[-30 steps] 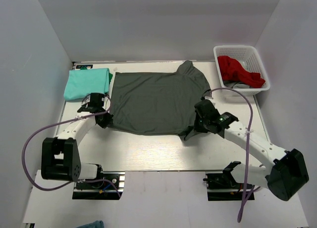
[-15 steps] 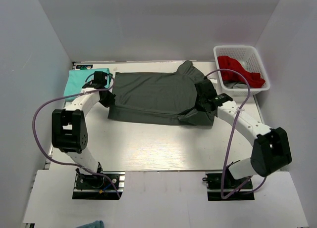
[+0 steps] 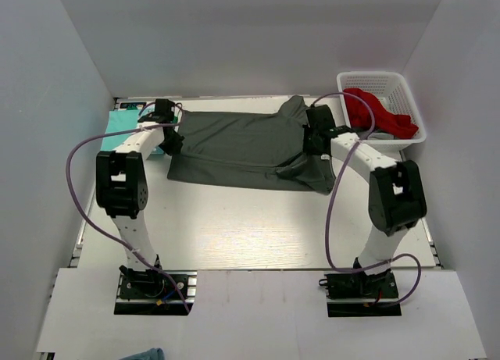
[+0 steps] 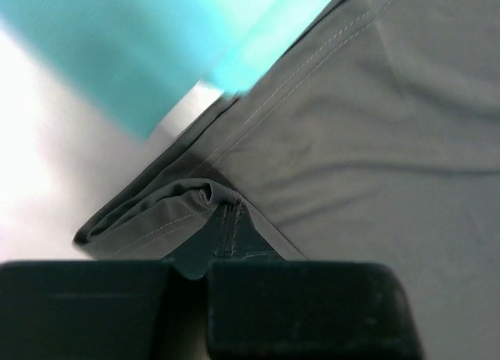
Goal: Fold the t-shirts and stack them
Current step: Fold the flattened tshirt in 1/3 of the way
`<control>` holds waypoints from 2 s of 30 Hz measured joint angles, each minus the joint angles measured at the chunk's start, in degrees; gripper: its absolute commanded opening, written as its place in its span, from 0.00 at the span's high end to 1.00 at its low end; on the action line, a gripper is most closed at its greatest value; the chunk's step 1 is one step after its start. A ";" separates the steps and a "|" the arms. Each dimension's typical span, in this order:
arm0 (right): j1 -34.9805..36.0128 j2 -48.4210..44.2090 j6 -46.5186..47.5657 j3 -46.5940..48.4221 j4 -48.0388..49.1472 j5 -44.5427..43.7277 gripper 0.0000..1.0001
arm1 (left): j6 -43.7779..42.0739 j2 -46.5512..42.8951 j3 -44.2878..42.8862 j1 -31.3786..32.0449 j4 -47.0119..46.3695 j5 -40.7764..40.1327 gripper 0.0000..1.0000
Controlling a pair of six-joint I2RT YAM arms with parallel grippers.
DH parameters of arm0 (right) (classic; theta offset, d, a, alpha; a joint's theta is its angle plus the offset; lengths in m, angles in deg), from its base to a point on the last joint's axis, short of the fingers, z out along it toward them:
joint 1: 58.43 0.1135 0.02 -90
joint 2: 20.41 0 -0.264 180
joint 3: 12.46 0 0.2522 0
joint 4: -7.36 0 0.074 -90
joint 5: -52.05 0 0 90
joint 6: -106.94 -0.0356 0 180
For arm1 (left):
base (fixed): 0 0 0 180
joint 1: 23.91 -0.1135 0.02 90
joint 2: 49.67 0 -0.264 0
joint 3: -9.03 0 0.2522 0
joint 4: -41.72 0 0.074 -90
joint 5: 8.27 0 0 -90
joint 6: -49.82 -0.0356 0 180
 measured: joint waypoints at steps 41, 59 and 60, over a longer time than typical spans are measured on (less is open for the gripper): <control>-3.32 22.91 -1.31 13.97 12.66 34.91 0.12 | -9.90 -6.93 8.90 0.68 -8.20 6.40 0.00; -4.37 9.46 -7.26 4.92 3.72 15.43 0.10 | -10.88 -6.86 10.23 0.68 -11.10 7.93 0.00; -4.59 7.30 -7.23 2.62 3.48 14.45 0.10 | -10.88 -6.67 10.27 0.68 -11.54 8.28 0.00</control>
